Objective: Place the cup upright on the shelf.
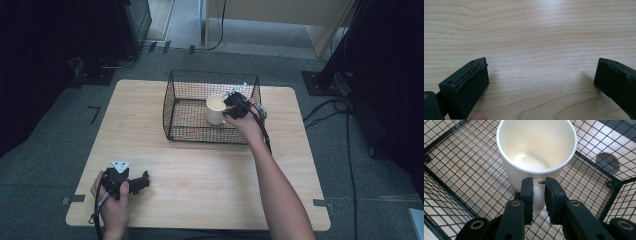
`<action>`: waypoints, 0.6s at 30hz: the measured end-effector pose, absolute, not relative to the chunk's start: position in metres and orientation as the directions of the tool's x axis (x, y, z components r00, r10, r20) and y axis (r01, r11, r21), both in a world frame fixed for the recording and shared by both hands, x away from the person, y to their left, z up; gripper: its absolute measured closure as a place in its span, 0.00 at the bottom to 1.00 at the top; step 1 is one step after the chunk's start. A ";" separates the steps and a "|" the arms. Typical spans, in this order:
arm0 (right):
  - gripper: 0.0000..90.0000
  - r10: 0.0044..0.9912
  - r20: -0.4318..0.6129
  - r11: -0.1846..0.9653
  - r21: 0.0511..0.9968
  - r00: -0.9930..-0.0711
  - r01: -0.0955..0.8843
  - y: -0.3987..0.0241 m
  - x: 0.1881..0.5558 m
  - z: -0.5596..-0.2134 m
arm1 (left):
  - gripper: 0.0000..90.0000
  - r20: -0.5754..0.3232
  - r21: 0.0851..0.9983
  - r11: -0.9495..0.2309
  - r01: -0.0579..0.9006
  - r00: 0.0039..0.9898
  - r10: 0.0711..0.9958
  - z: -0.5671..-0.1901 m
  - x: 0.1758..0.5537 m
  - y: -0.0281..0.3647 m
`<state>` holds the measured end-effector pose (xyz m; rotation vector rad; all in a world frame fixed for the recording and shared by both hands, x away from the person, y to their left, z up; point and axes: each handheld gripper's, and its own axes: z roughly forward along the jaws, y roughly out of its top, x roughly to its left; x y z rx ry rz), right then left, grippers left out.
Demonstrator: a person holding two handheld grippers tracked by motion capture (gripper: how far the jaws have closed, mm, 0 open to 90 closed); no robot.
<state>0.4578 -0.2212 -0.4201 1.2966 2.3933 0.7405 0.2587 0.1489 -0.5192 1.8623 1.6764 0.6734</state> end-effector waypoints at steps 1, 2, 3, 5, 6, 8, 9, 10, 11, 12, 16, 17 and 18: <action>0.87 0.844 -0.034 0.452 0.584 -0.536 0.674 -0.221 0.457 -0.420 | 0.00 0.009 0.684 -0.080 0.725 0.101 0.995 -0.519 0.259 0.149; 0.86 0.844 -0.032 0.448 0.588 -0.535 0.673 -0.222 0.456 -0.419 | 0.00 0.009 0.684 -0.080 0.725 0.101 0.995 -0.519 0.259 0.149; 0.85 0.846 -0.032 0.444 0.593 -0.531 0.671 -0.223 0.455 -0.418 | 0.00 0.009 0.684 -0.080 0.725 0.101 0.995 -0.519 0.259 0.149; 0.80 0.848 -0.033 0.439 0.602 -0.529 0.667 -0.223 0.453 -0.417 | 0.00 0.009 0.684 -0.080 0.725 0.101 0.995 -0.519 0.259 0.149; 0.77 0.850 -0.036 0.436 0.608 -0.526 0.663 -0.223 0.450 -0.416 | 0.00 0.009 0.684 -0.080 0.725 0.101 0.995 -0.519 0.259 0.149; 0.71 0.851 -0.046 0.432 0.628 -0.523 0.647 -0.223 0.445 -0.413 | 0.00 0.009 0.684 -0.080 0.725 0.101 0.995 -0.519 0.259 0.149; 0.68 0.853 -0.052 0.428 0.637 -0.519 0.641 -0.223 0.442 -0.411 | 0.00 0.009 0.684 -0.080 0.725 0.101 0.995 -0.519 0.259 0.149; 0.66 0.852 -0.063 0.431 0.647 -0.519 0.629 -0.223 0.439 -0.409 | 0.00 0.009 0.684 -0.080 0.725 0.101 0.995 -0.519 0.259 0.149; 0.64 0.850 -0.070 0.432 0.659 -0.522 0.616 -0.223 0.435 -0.407 | 0.00 0.009 0.684 -0.080 0.725 0.101 0.995 -0.519 0.259 0.149; 0.60 0.852 -0.069 0.424 0.672 -0.519 0.607 -0.224 0.430 -0.404 | 0.00 0.009 0.684 -0.080 0.725 0.101 0.995 -0.519 0.259 0.149; 0.47 0.847 -0.051 0.410 0.696 -0.530 0.590 -0.228 0.418 -0.394 | 0.00 0.009 0.684 -0.080 0.725 0.101 0.995 -0.519 0.259 0.149; 0.45 0.843 -0.043 0.409 0.699 -0.536 0.587 -0.229 0.415 -0.392 | 0.00 0.009 0.684 -0.080 0.725 0.101 0.995 -0.519 0.259 0.149; 0.42 0.842 -0.037 0.406 0.701 -0.538 0.586 -0.230 0.413 -0.391 | 0.00 0.009 0.684 -0.080 0.725 0.101 0.995 -0.519 0.259 0.149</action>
